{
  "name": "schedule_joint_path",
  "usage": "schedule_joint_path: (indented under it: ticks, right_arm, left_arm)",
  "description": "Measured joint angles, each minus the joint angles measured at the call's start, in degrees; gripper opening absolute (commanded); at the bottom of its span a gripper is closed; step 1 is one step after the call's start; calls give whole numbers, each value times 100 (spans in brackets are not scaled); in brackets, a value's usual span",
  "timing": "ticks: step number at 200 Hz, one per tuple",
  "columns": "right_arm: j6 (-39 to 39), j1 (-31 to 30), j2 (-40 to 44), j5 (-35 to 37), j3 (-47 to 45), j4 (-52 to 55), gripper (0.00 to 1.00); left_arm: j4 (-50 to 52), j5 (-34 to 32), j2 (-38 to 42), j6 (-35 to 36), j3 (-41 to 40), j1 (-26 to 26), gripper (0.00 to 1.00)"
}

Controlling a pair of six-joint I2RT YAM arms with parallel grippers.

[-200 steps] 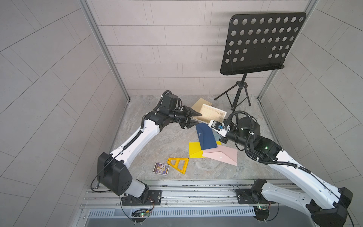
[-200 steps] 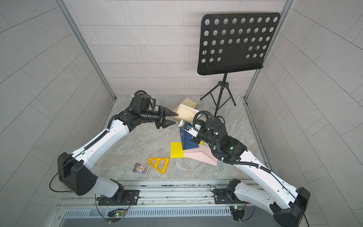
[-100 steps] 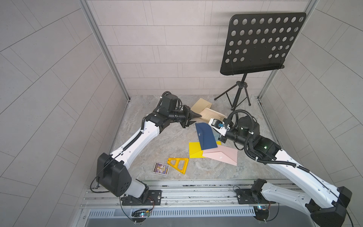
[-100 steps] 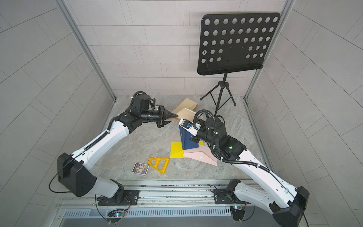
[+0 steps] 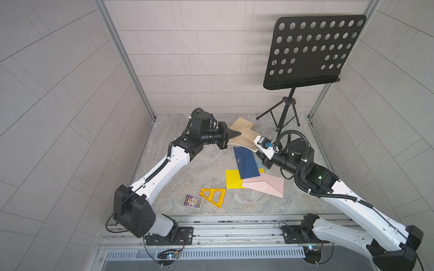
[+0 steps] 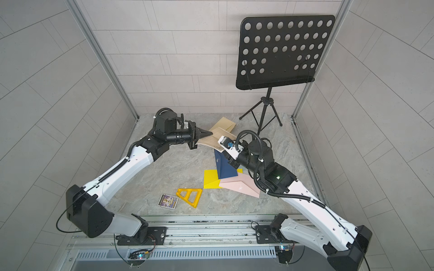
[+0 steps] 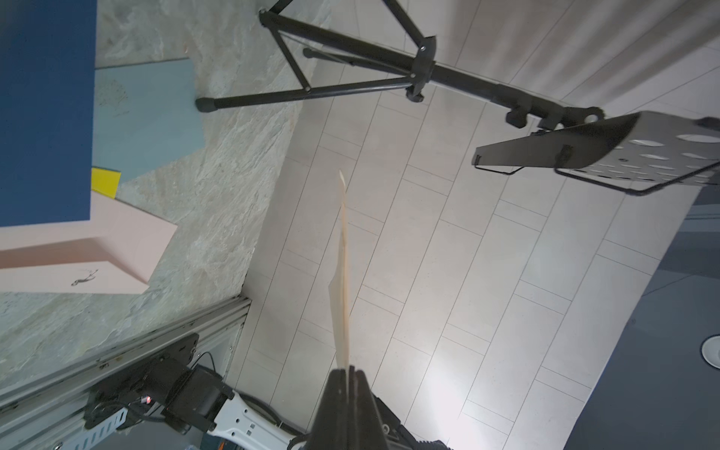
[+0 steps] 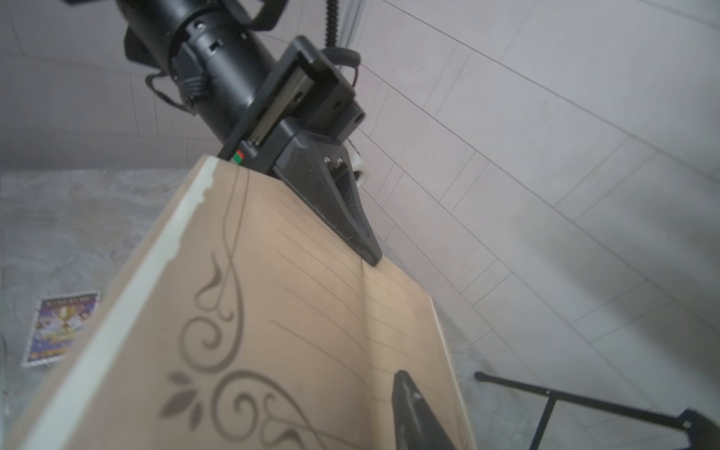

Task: Take the letter paper out of the envelope
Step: Unfold the letter paper.

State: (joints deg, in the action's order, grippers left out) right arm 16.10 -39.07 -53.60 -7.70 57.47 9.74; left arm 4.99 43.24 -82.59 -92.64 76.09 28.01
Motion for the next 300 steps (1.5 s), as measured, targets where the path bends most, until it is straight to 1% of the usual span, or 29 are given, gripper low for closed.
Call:
schedule_joint_path:
  ticks: [26,52,82,107,143,171,193,222,236,269,300]
  right_arm:
    - [-914,11,417,208,-11,166,62]
    - [-1952,61,715,275,0,487,67]
    - [-3086,208,785,216,35,734,68]
    - [-4138,455,612,72,195,785,68]
    - [-5851,1145,192,-610,297,308,68]
    - [-7372,1845,-319,-1443,197,-531,68]
    - [-8212,2031,-769,-1963,160,-1097,68]
    - [-8894,2024,-1132,-2516,160,-1620,65]
    - [-9103,1993,-1215,-2677,160,-1779,61]
    - [-9366,1906,-1250,-2874,166,-1987,54]
    - [-9464,1869,-1259,-2966,166,-2070,42]
  left_arm:
    - [-374,-422,122,415,4,-103,0]
    - [-498,-782,238,1027,15,-160,0]
    - [-621,-1043,289,1668,15,-160,0]
    - [-833,-1075,289,2031,0,-160,0]
    - [-1349,-1003,289,2260,-114,-157,0]
    - [-1596,-977,289,2284,-236,-120,0]
    - [-1698,-962,289,2306,-258,-74,0]
    - [-1814,-960,284,2306,-264,-7,0]
    - [-1860,-960,275,2306,-264,24,0]
    - [-1897,-962,179,2306,-264,98,0]
    - [-1937,-962,55,2308,-264,181,0]
